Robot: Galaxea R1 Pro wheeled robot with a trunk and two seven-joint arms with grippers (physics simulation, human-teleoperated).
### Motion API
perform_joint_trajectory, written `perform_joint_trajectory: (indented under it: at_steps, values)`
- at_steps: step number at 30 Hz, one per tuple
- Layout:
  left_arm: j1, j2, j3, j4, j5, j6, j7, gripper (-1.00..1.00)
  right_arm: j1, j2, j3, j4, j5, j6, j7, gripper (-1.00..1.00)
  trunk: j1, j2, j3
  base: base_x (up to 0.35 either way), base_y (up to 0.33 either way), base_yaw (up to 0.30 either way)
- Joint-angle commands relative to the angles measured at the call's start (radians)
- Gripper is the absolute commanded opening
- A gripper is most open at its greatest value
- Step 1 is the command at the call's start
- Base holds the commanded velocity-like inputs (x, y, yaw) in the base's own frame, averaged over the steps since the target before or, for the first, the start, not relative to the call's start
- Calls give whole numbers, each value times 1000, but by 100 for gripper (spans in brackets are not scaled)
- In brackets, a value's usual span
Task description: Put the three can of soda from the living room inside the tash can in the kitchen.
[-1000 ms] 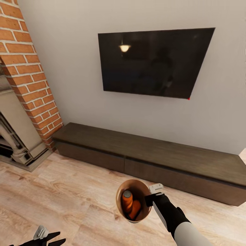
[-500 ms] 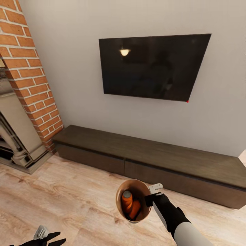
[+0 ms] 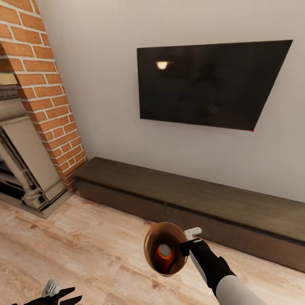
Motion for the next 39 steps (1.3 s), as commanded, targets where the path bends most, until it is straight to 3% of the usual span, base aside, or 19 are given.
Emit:
perform_joint_trajectory:
  at_steps: [1,22,39]
  values:
    - [0,0,0,0,0,0,0,100,0,0,0,0,-9,-1,5,-100,0,0,0,20,302,262]
    - [0,0,0,0,0,0,-1,100,0,0,0,1,-9,-1,5,-100,0,0,0,-96,311,287]
    - [0,0,0,0,2,-1,-8,100,0,0,1,1,-9,-1,5,-100,0,0,0,236,265,290]
